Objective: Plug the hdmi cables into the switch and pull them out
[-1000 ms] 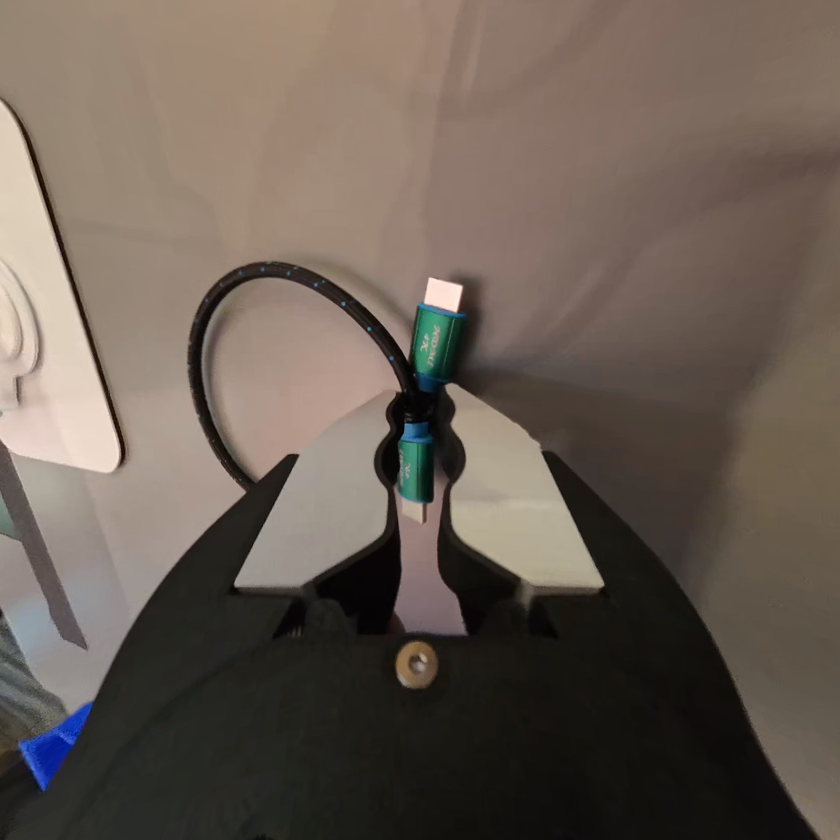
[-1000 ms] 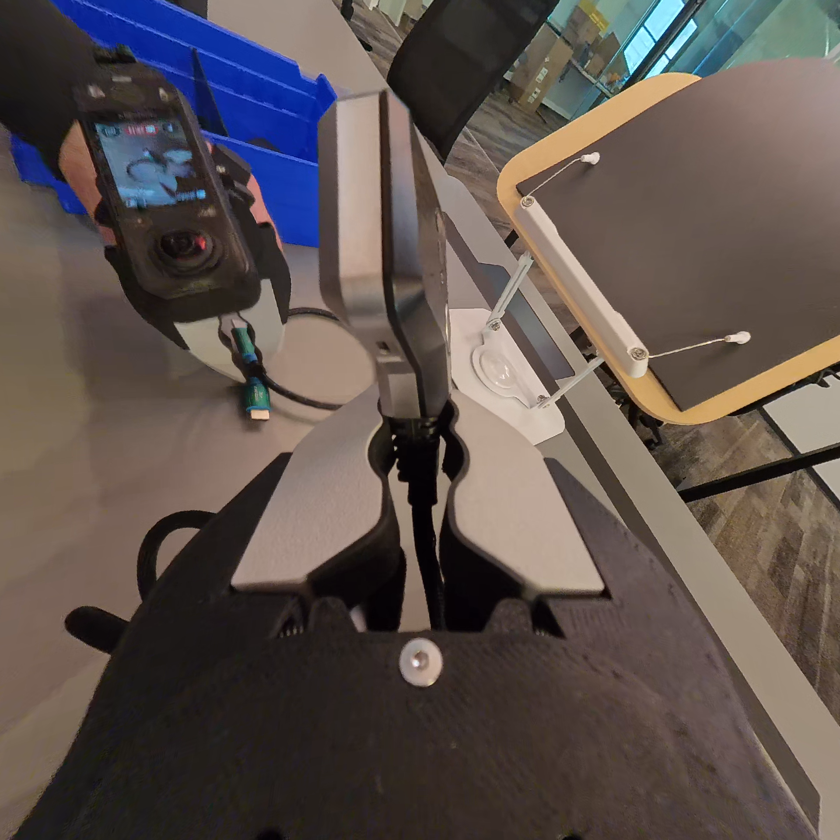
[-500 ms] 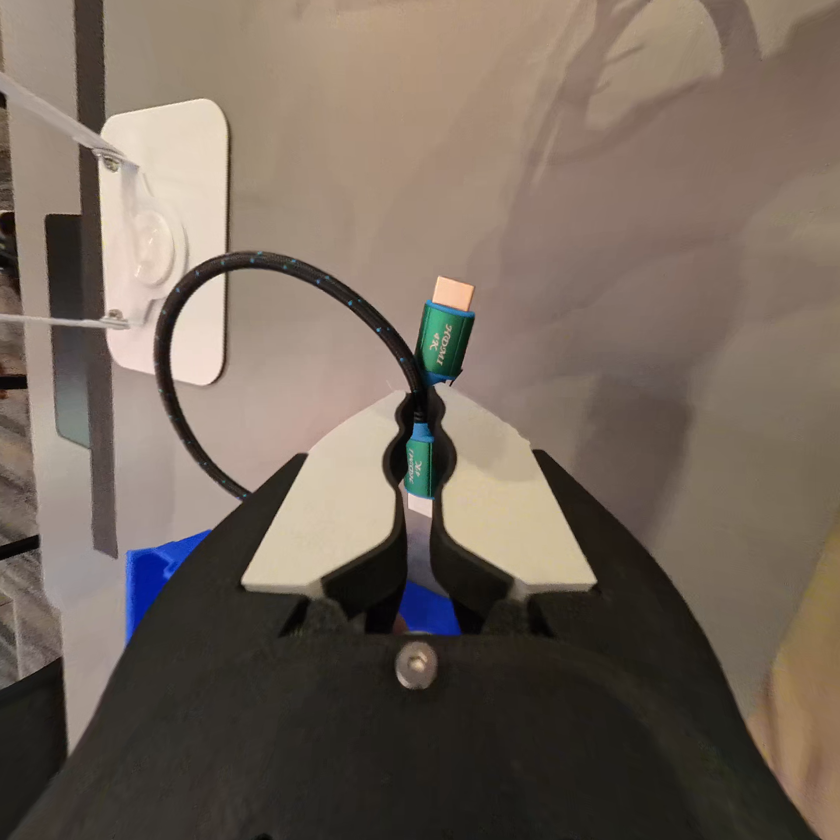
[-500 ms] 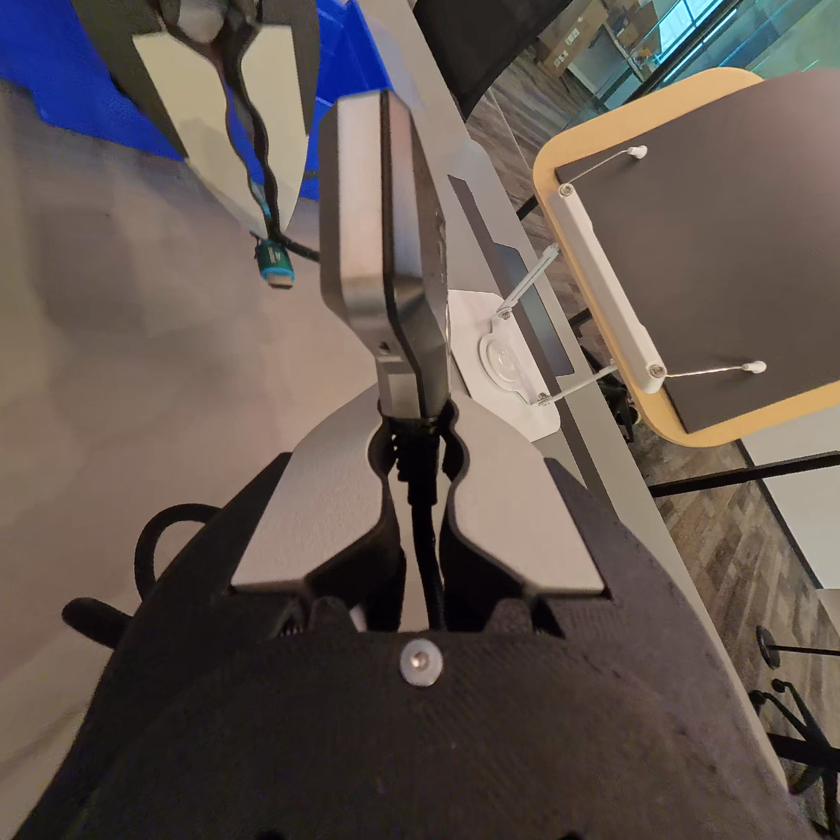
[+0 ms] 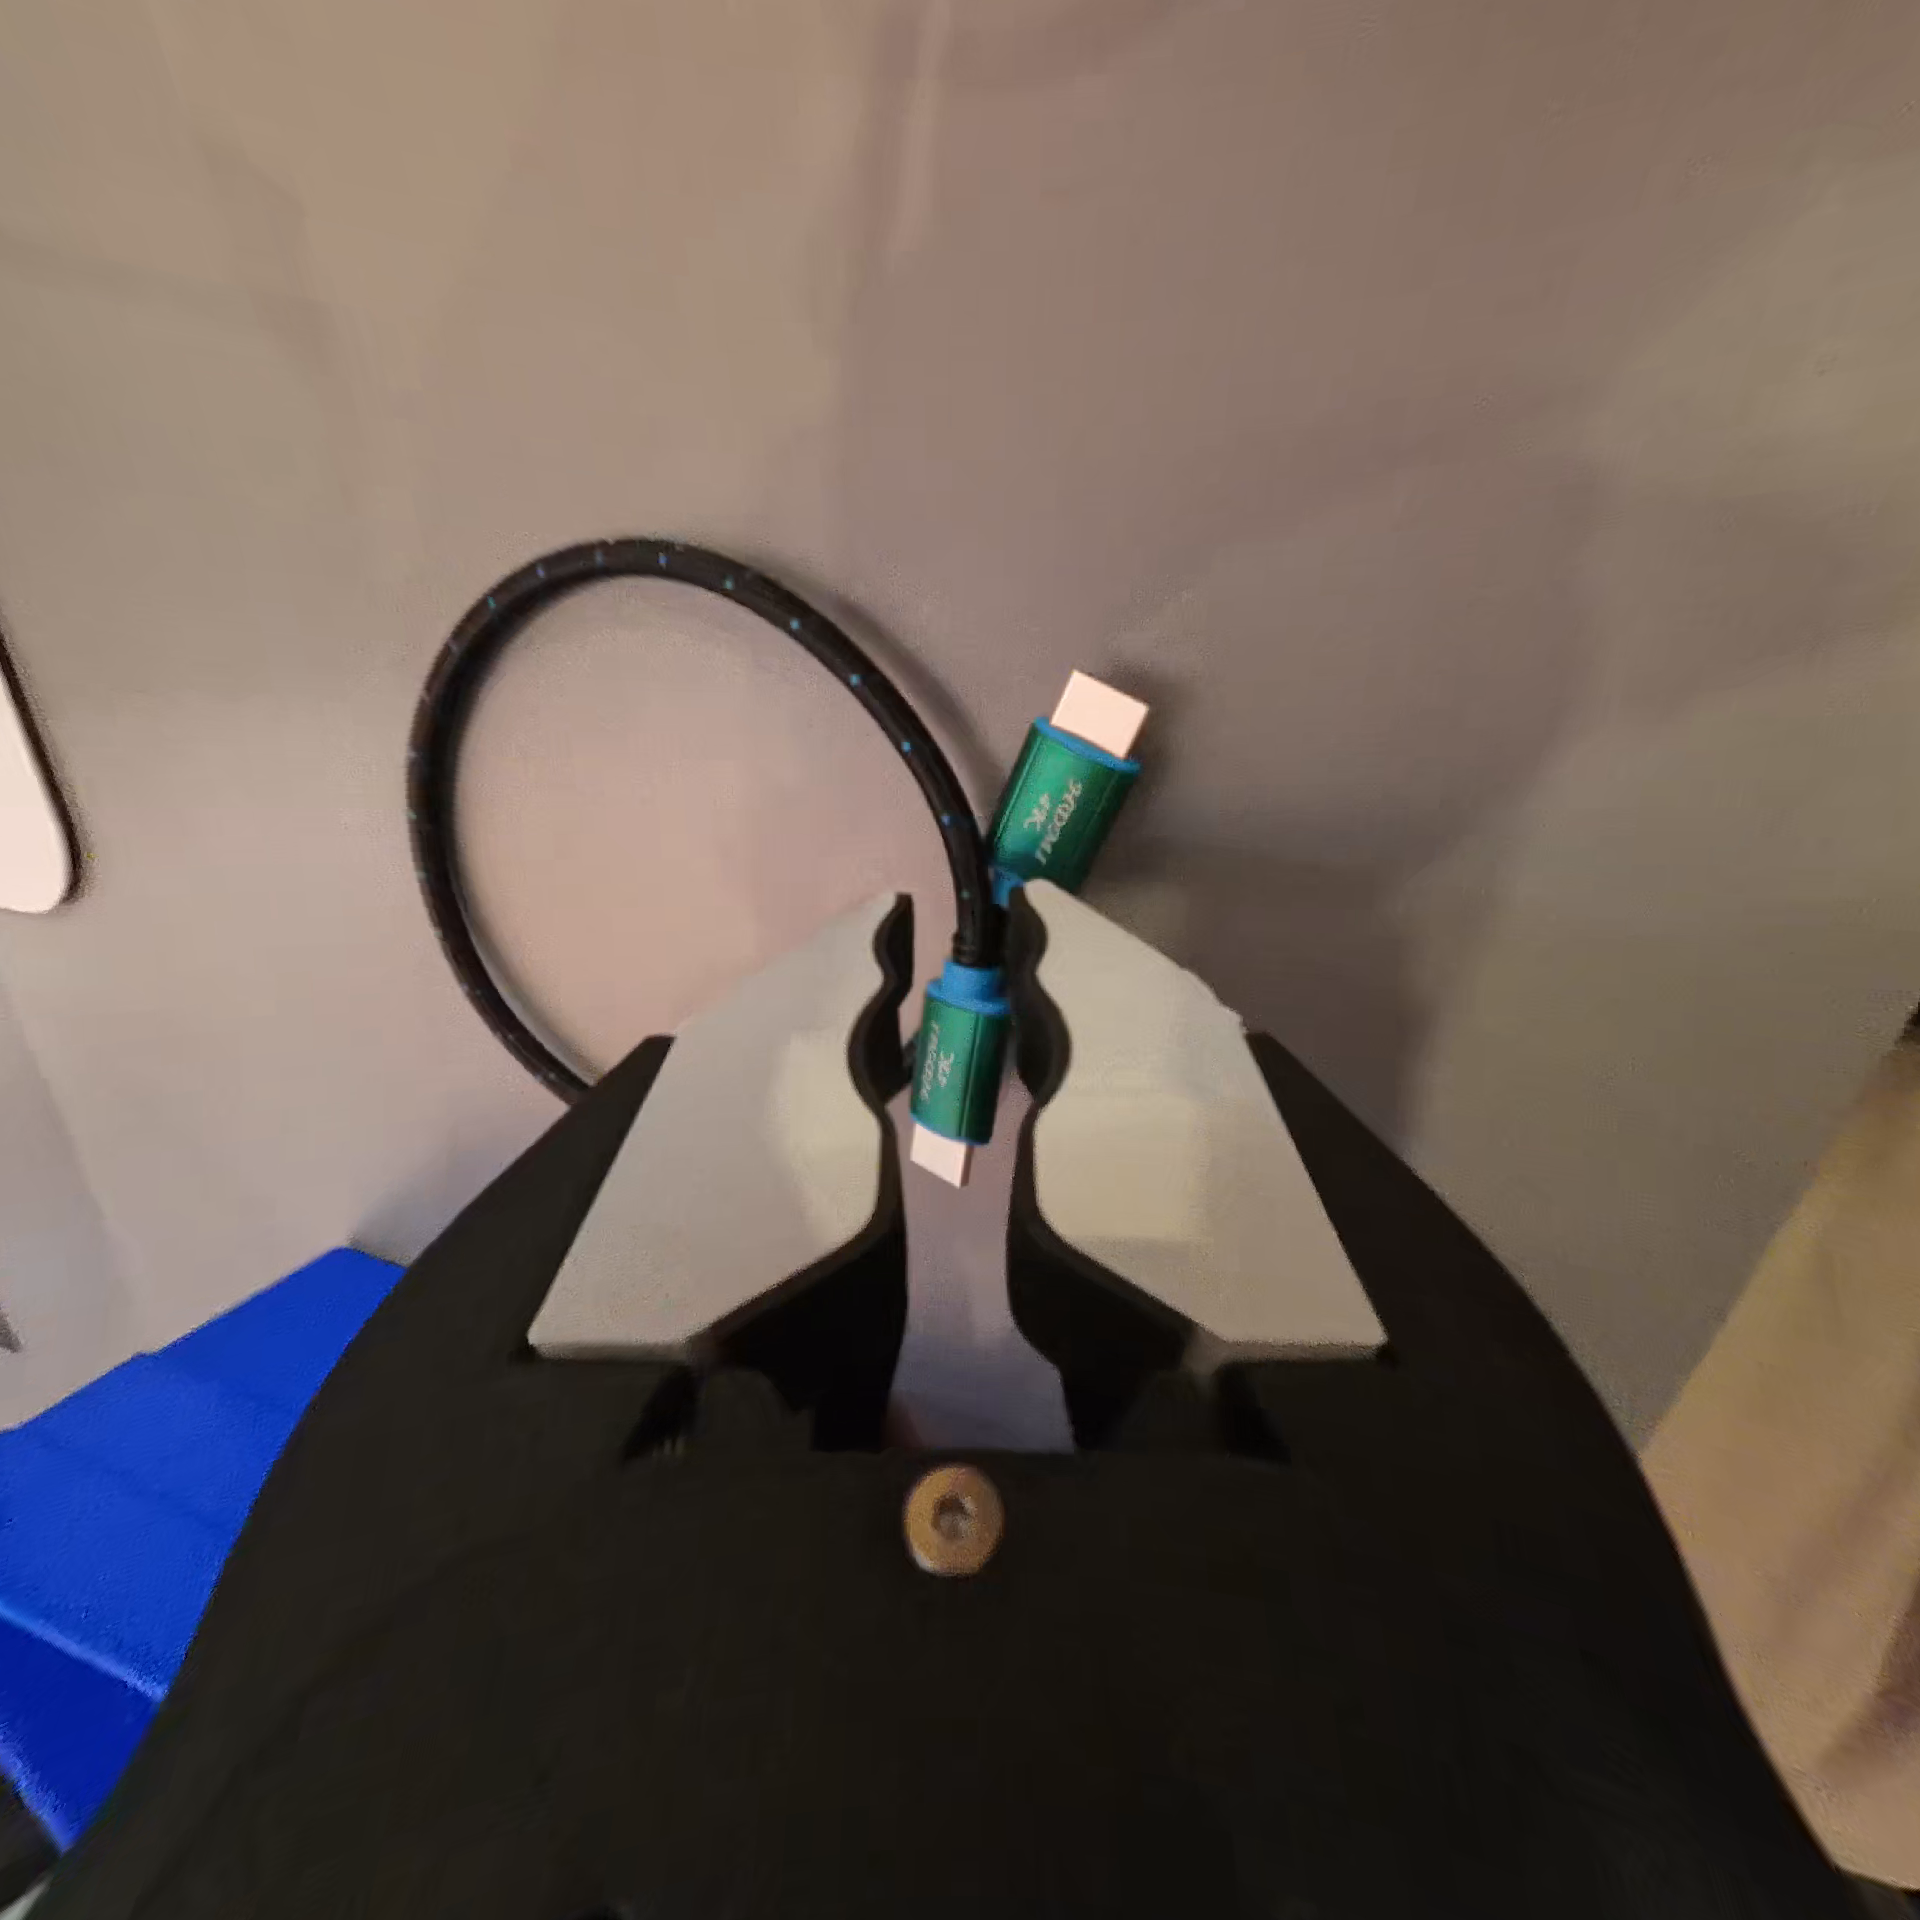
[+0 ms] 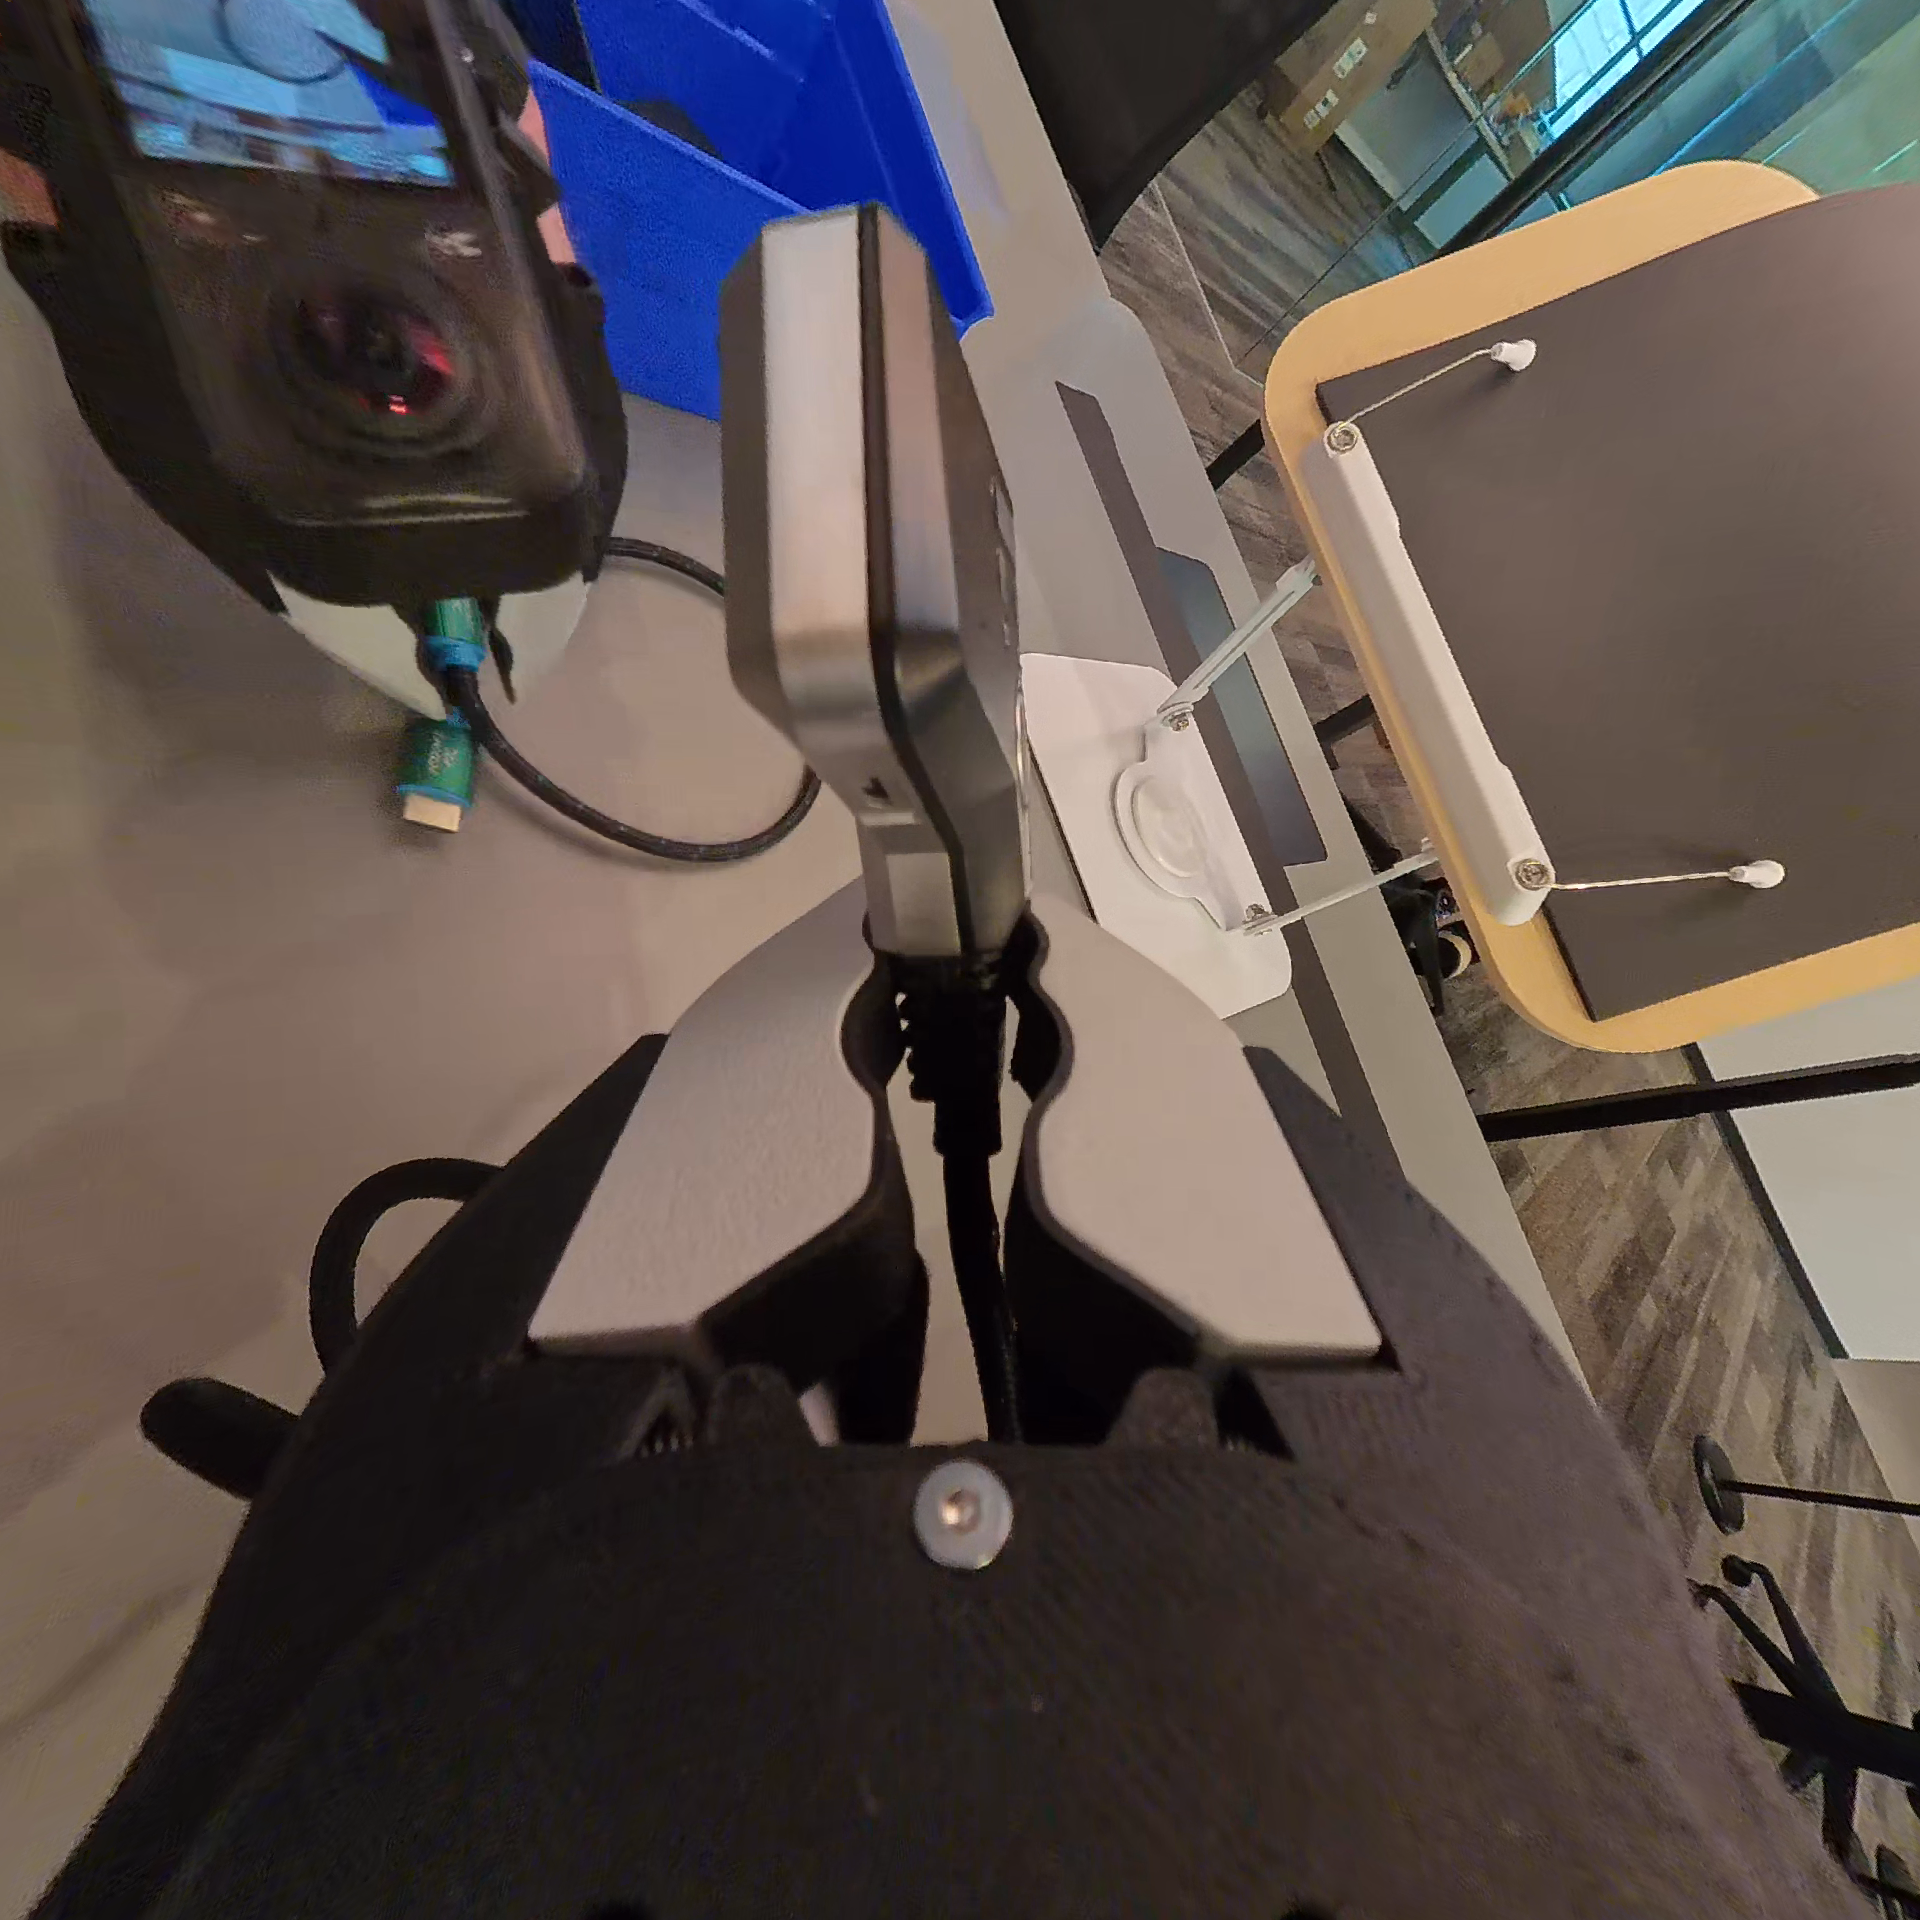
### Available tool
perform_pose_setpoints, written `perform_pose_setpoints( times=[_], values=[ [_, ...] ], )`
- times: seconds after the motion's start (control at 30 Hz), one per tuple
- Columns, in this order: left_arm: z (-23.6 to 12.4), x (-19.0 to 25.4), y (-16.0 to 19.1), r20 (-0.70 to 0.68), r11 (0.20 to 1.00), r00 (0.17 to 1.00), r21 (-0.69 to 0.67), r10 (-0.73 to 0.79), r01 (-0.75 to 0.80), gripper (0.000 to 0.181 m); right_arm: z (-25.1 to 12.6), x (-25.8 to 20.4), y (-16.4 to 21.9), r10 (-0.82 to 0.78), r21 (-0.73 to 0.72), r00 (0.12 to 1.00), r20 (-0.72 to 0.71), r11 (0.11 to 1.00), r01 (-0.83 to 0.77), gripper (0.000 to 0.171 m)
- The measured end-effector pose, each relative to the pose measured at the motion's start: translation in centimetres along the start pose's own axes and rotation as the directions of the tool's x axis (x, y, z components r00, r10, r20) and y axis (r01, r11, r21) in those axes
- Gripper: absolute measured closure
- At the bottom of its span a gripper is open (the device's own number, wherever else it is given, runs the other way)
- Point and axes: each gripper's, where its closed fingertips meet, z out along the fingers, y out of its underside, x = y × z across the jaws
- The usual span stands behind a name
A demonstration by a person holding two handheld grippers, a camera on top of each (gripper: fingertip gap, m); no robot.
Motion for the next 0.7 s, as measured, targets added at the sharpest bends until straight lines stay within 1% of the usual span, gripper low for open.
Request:
perform_pose_setpoints(
  times=[0.03,0.1,0.17,0.2,0.23,0.27,0.33,0.37,0.5,0.57,0.63,0.7],
  values=[
    [0.0,0.0,-0.3,0.013,1.000,1.000,0.020,0.024,-0.024,0.165,0.0,0.0,0.0,0.001,0.001,1.000,0.000,1.000,-0.001,0.154],
    [0.0,-0.2,-0.3,0.001,0.999,0.999,0.013,0.046,-0.046,0.158,0.0,0.1,0.0,0.003,0.005,1.000,0.001,1.000,-0.003,0.154],
    [0.1,0.5,0.0,-0.073,0.997,0.994,0.011,0.077,-0.076,0.141,0.0,0.1,-0.1,0.004,0.007,1.000,0.001,1.000,-0.004,0.154],
    [0.3,1.0,0.6,-0.116,0.996,0.989,-0.018,0.087,-0.090,0.135,-0.1,0.1,-0.1,0.004,0.008,1.000,0.000,1.000,-0.004,0.154],
    [0.5,1.2,0.7,-0.131,0.994,0.986,-0.011,0.106,-0.108,0.135,-0.1,0.1,-0.1,0.005,0.010,1.000,0.000,1.000,-0.005,0.154],
    [0.5,1.7,0.3,-0.163,0.992,0.979,0.030,0.122,-0.119,0.134,-0.1,0.2,-0.1,0.007,0.011,1.000,0.000,1.000,-0.007,0.154],
    [0.5,2.0,0.2,-0.195,0.994,0.975,0.035,0.110,-0.105,0.142,-0.2,0.2,-0.1,0.010,0.013,1.000,-0.001,1.000,-0.010,0.154],
    [0.7,1.4,0.1,-0.159,0.994,0.982,0.033,0.104,-0.100,0.160,-0.2,0.2,-0.1,0.012,0.015,1.000,-0.001,1.000,-0.012,0.154],
    [0.9,1.5,-0.5,-0.168,0.993,0.980,0.073,0.103,-0.092,0.165,-0.1,0.2,-0.2,0.017,0.022,1.000,0.003,1.000,-0.017,0.154],
    [0.9,1.5,-0.7,-0.167,0.994,0.983,0.089,0.071,-0.057,0.166,-0.1,0.1,-0.3,0.014,0.024,1.000,0.006,1.000,-0.014,0.155],
    [0.9,1.4,-0.7,-0.131,0.994,0.989,0.093,0.072,-0.060,0.167,0.0,0.0,-0.2,0.012,0.022,1.000,0.007,1.000,-0.012,0.154],
    [0.8,1.6,-0.7,-0.136,0.995,0.990,0.094,0.036,-0.024,0.168,0.0,0.0,-0.2,0.013,0.022,1.000,0.008,1.000,-0.013,0.154]
  ],
)
